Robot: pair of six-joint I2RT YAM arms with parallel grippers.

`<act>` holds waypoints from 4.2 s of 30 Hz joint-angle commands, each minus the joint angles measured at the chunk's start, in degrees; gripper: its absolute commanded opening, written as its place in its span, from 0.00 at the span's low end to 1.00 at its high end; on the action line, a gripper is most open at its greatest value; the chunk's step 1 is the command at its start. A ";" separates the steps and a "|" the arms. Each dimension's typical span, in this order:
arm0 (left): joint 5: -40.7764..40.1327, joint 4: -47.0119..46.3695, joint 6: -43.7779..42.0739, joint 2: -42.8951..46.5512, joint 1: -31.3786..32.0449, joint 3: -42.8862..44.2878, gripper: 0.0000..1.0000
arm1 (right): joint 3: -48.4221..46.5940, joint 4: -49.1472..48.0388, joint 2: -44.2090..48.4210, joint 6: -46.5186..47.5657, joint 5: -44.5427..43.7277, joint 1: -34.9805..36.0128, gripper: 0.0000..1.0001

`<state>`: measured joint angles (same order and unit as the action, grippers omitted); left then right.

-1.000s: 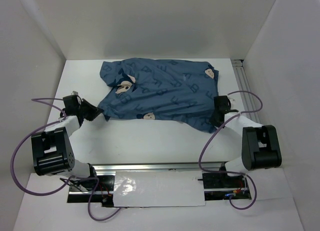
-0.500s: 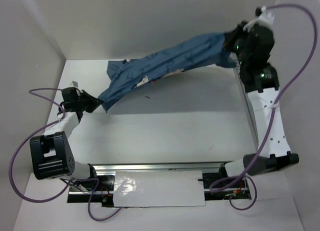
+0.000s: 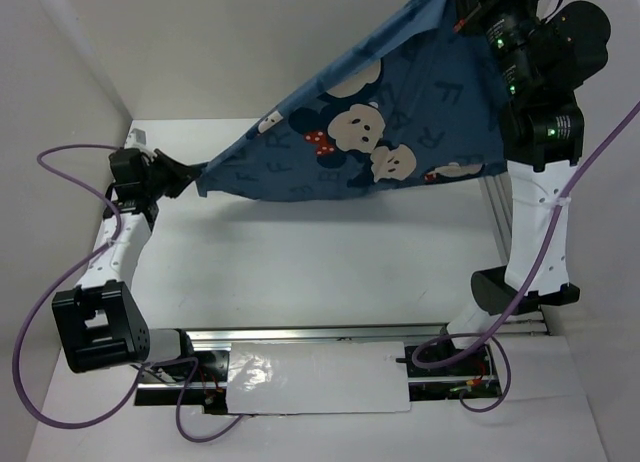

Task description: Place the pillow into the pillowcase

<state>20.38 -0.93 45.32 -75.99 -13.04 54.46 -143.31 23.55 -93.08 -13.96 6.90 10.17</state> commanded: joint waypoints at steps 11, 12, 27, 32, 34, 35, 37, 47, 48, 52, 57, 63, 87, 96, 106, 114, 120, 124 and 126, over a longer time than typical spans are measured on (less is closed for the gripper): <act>-16.67 22.69 -6.73 6.10 -7.44 21.79 0.00 | -1.72 -28.80 13.69 16.29 -25.66 -1.13 0.00; -18.34 24.73 -7.26 7.16 -8.05 24.27 0.00 | -1.71 -29.35 14.67 18.16 -27.53 0.10 0.00; -39.53 45.84 -17.36 12.97 -10.60 69.80 0.00 | 1.71 -26.37 31.38 37.41 -38.18 18.73 0.00; -39.02 45.23 -19.22 12.27 -10.60 71.23 0.00 | -0.31 -26.53 26.99 39.88 -40.54 22.42 0.00; -36.05 44.18 -19.22 11.66 -10.60 67.99 0.00 | 2.05 -28.29 24.19 44.68 -44.58 24.09 0.00; -34.98 42.34 -19.22 11.65 -10.60 63.36 0.00 | 6.59 -32.04 23.65 46.54 -49.91 27.24 0.00; -31.30 39.09 -19.22 11.65 -10.60 57.20 0.00 | 12.67 -36.71 22.86 53.02 -57.99 31.46 0.00; -20.20 9.74 -18.86 5.25 -8.50 16.68 0.00 | 64.53 -56.63 22.60 41.59 -77.38 32.73 0.00; -20.21 7.80 -19.39 4.02 -7.80 15.34 0.00 | 68.99 -54.34 21.72 37.64 -77.38 29.32 0.00; -18.81 0.06 -19.39 -6.34 -6.65 13.74 0.00 | 68.17 -26.76 12.24 6.62 -64.51 13.33 0.00; -13.44 -0.23 -20.18 -30.77 -3.58 29.77 0.00 | 60.70 -23.88 -6.89 -2.48 -46.56 -0.32 0.00; -17.31 4.36 -21.50 -49.59 1.08 50.61 0.00 | 44.01 -22.06 -27.02 0.50 -40.56 -5.60 0.00; -21.26 19.20 -22.38 -34.72 2.75 61.57 1.00 | 35.07 -5.63 -19.80 -2.66 -16.93 -12.46 1.00; -20.13 18.96 -15.62 -1.74 9.16 27.76 1.00 | 44.61 -1.50 -11.42 -2.13 -7.77 -11.93 0.24; -20.55 14.64 -11.66 14.02 18.04 -1.18 1.00 | 32.06 -1.90 -32.23 -3.89 -5.58 -10.79 0.16; -26.26 16.65 -12.19 17.09 23.14 -3.40 1.00 | -8.29 -18.27 -64.76 -13.01 -5.66 -11.31 0.16; -29.17 20.62 -10.96 21.13 25.52 -2.86 1.00 | 18.53 -28.13 -45.20 -11.63 -11.10 -11.84 0.41; -29.17 23.25 -8.41 24.48 26.75 -3.39 1.00 | 19.56 -9.53 -34.65 -5.93 -16.03 -12.37 0.88; -29.69 24.65 -7.70 25.54 27.28 -3.39 1.00 | 24.79 -1.69 -27.36 -5.12 -18.48 -12.37 1.00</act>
<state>-7.35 22.04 35.44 -52.21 13.54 49.41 -121.23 13.32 -134.61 -22.28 -5.87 -1.50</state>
